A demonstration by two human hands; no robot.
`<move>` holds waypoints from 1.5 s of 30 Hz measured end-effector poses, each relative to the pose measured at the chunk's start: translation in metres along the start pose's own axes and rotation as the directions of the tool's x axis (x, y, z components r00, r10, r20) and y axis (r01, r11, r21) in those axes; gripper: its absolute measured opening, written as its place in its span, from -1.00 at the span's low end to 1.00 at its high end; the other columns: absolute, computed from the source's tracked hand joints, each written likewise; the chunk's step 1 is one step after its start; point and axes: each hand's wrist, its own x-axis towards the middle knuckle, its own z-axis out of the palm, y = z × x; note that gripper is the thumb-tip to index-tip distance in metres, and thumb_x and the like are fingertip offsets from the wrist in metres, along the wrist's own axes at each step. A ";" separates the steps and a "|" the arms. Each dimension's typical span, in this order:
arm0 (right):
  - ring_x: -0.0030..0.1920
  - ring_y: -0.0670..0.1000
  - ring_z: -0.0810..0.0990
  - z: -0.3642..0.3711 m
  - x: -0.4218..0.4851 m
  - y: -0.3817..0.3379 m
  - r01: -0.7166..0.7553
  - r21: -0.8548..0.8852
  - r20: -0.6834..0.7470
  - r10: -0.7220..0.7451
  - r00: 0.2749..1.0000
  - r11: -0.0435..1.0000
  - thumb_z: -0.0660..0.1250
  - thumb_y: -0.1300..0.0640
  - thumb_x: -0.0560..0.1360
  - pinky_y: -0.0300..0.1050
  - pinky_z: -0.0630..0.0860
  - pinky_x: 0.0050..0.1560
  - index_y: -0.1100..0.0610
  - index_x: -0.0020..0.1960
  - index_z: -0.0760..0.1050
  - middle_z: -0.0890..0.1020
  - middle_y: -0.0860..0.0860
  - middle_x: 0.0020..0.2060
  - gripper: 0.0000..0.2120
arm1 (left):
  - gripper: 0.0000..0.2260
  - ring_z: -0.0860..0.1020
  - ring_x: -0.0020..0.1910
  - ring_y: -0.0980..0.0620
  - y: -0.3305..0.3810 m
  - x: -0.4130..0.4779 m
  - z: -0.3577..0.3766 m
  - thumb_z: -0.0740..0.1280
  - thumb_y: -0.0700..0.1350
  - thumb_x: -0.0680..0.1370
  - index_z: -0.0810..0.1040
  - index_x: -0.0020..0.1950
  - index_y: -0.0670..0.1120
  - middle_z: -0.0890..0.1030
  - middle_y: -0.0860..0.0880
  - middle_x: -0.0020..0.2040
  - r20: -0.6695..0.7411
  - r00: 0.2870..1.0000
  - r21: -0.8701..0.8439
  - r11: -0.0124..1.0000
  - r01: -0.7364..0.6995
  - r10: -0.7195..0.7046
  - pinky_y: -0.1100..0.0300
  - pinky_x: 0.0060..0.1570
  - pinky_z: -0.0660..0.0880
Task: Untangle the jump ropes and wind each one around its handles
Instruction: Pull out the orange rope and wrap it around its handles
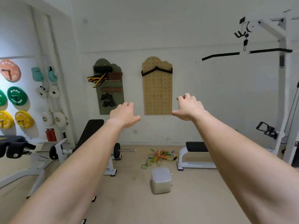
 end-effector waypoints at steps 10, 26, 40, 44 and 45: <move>0.35 0.18 0.38 0.105 0.196 -0.036 -0.046 -0.015 0.073 0.047 0.996 0.999 0.30 -0.16 0.49 0.14 0.45 0.22 0.08 0.45 0.31 0.37 0.13 0.39 -0.39 | -0.38 0.43 0.35 -0.11 -0.085 0.189 0.104 0.22 0.16 0.57 0.18 0.58 -0.03 0.36 -0.07 0.47 0.104 0.994 -0.001 1.000 -0.015 0.015 -0.07 0.13 0.52; 0.33 0.15 0.38 0.291 0.497 0.031 -0.041 -0.026 0.131 0.044 0.990 0.999 0.29 -0.18 0.51 0.12 0.45 0.23 0.08 0.43 0.33 0.38 0.11 0.33 -0.42 | -0.41 0.46 0.31 -0.10 -0.098 0.504 0.299 0.22 0.16 0.59 0.20 0.56 -0.03 0.38 -0.05 0.45 0.137 0.990 0.001 0.999 -0.037 0.037 -0.03 0.04 0.53; 0.31 0.18 0.42 0.398 0.772 0.119 -0.045 -0.026 0.180 0.049 0.982 0.999 0.30 -0.11 0.47 0.14 0.45 0.23 0.08 0.41 0.35 0.39 0.12 0.35 -0.43 | -0.42 0.45 0.34 -0.08 -0.078 0.770 0.431 0.22 0.16 0.59 0.22 0.55 -0.03 0.37 -0.04 0.46 0.154 0.988 -0.022 1.000 -0.020 0.024 -0.07 0.12 0.54; 0.31 0.19 0.43 0.440 0.840 0.120 -0.039 -0.048 0.184 0.047 0.982 0.998 0.31 -0.11 0.48 0.15 0.47 0.23 0.09 0.40 0.37 0.39 0.13 0.35 -0.45 | -0.45 0.49 0.27 -0.08 -0.097 0.837 0.479 0.23 0.13 0.59 0.25 0.53 -0.04 0.40 -0.04 0.41 0.167 0.985 -0.023 0.999 -0.049 0.052 -0.06 0.10 0.55; 0.32 0.19 0.42 0.450 0.859 0.119 -0.034 -0.061 0.187 0.045 0.981 0.998 0.31 -0.12 0.48 0.16 0.46 0.24 0.10 0.39 0.38 0.39 0.13 0.35 -0.45 | -0.44 0.49 0.26 -0.08 -0.104 0.855 0.491 0.23 0.13 0.58 0.25 0.53 -0.04 0.40 -0.04 0.42 0.170 0.984 -0.023 0.998 -0.055 0.058 -0.06 0.10 0.55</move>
